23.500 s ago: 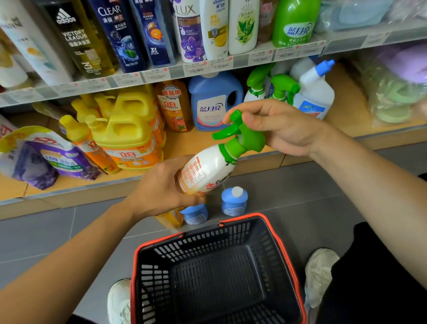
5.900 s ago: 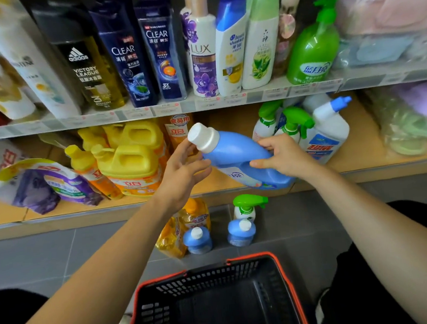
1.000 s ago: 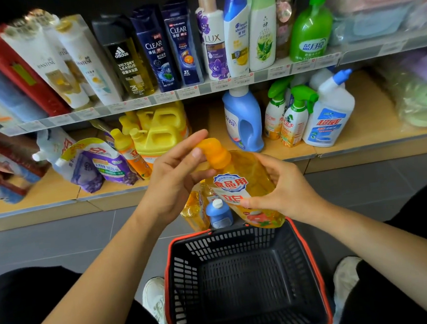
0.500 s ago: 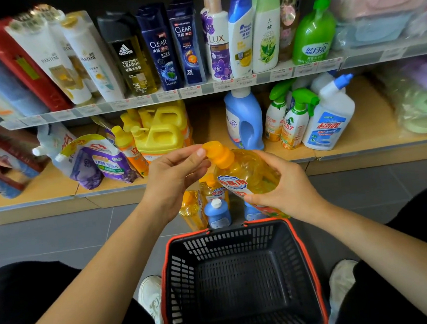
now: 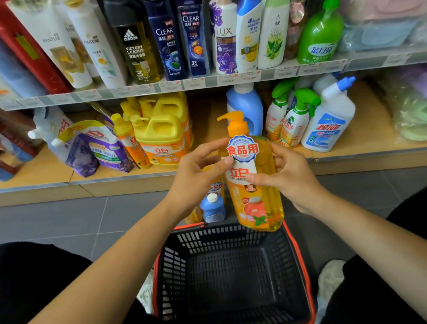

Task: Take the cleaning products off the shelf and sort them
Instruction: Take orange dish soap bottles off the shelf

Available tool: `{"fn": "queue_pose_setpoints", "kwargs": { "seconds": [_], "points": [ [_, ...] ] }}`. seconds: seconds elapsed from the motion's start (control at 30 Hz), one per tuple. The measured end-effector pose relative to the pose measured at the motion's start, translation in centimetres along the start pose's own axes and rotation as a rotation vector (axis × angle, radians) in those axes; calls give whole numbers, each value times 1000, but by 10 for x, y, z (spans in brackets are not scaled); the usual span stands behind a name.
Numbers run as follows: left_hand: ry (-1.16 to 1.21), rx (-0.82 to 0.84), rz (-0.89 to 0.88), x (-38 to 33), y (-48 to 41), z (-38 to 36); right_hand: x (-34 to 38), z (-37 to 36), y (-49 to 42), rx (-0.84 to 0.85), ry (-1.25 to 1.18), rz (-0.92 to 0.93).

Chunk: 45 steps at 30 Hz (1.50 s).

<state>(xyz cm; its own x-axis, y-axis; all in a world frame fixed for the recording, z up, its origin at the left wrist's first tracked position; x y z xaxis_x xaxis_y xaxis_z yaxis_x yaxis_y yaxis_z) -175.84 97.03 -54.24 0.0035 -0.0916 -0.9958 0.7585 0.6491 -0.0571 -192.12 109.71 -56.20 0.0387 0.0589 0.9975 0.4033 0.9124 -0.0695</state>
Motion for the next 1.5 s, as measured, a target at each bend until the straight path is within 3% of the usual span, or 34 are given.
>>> {"fn": "queue_pose_setpoints", "kwargs": {
  "seconds": [0.2,0.47,0.73,0.83,1.03,1.23,1.4,1.5],
  "points": [
    [-43,82,65,18,8,-11,-1,-2,0,-45,-216,-124],
    [70,210,292,49,22,-27,9,4,-6,-134,-357,-239],
    [459,277,363,47,18,-21,8,10,-6,-124,-306,-107],
    [503,247,373,41,18,-25,11,7,-6,-101,-244,-49],
    [350,102,287,37,20,-23,11,0,-4,-17,-44,-62],
    [112,55,138,27,18,-17,11,3,-4,69,-305,-223],
    [-43,91,7,14,16,-8,19,7,-4,31,-441,-222],
    [-288,151,-141,5,13,0,26,7,-2,51,-518,-210]
  ]
}}
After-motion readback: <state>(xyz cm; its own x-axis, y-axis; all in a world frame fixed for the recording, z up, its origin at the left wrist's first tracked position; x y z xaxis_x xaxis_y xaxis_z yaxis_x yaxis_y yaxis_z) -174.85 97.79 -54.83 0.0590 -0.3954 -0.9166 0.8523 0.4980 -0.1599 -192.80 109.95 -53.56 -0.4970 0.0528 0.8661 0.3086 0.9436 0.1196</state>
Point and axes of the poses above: each hand's wrist, its own y-axis away from the middle knuckle, its own z-axis out of the back of the hand, x = y × z, the point moved 2 cm from there along -y, towards the middle knuckle, and after that the axes turned 2 degrees about x, right-handed, at the moved point
